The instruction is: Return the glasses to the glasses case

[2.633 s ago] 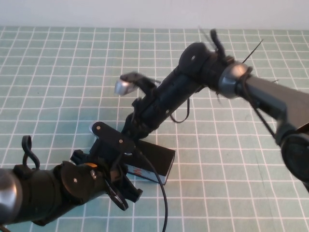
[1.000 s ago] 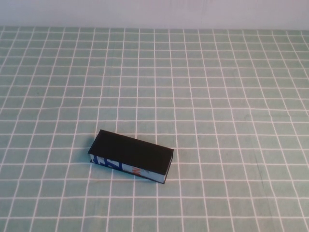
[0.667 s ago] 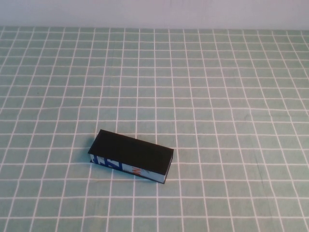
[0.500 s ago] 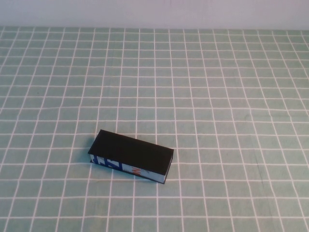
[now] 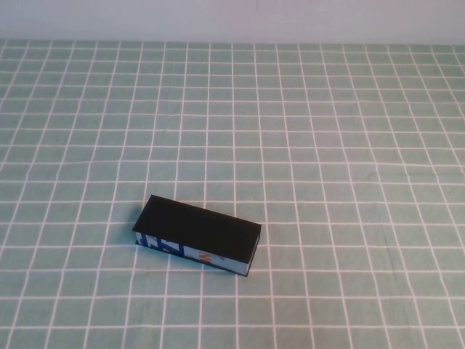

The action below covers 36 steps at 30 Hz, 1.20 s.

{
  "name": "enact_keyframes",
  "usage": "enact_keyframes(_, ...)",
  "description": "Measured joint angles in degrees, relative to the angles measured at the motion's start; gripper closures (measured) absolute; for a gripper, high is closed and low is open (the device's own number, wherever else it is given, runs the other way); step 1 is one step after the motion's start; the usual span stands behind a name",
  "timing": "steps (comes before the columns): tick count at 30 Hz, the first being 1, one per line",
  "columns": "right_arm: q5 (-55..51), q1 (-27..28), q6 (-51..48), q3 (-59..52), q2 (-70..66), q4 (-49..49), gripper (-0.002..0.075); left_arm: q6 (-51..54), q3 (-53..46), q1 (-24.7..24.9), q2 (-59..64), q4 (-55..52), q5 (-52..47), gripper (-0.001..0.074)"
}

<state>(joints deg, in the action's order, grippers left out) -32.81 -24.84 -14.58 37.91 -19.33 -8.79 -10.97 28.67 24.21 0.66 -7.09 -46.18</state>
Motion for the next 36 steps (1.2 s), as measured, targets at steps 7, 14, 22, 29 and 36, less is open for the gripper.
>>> enact_keyframes(7, 0.0, 0.0, 0.09, -10.95, 10.85, 1.66, 0.0739, 0.0, -0.11, 0.0, 0.0, 0.0, 3.6, 0.0733)
enact_keyframes(14, -0.13, 0.0, 0.09, -17.24, 14.57, 1.66, 0.0739, 0.0, -0.11, 0.0, 0.0, -0.1, 3.38, 0.0734)
enact_keyframes(22, -0.48, 0.0, 0.09, -24.46, 14.57, 1.66, 0.0739, 0.0, -0.33, 0.0, 0.0, -0.1, 3.26, 0.0733)
enact_keyframes(29, 1.47, 0.0, 0.09, -28.89, 14.57, 1.66, 0.0739, 0.0, -0.33, -0.19, 0.0, -3.09, 3.26, 0.0733)
enact_keyframes(36, 2.15, 0.0, 0.09, -29.14, 14.57, 1.66, 0.0739, 1.08, -4.64, -0.19, 0.0, -7.61, 12.7, 0.0734)
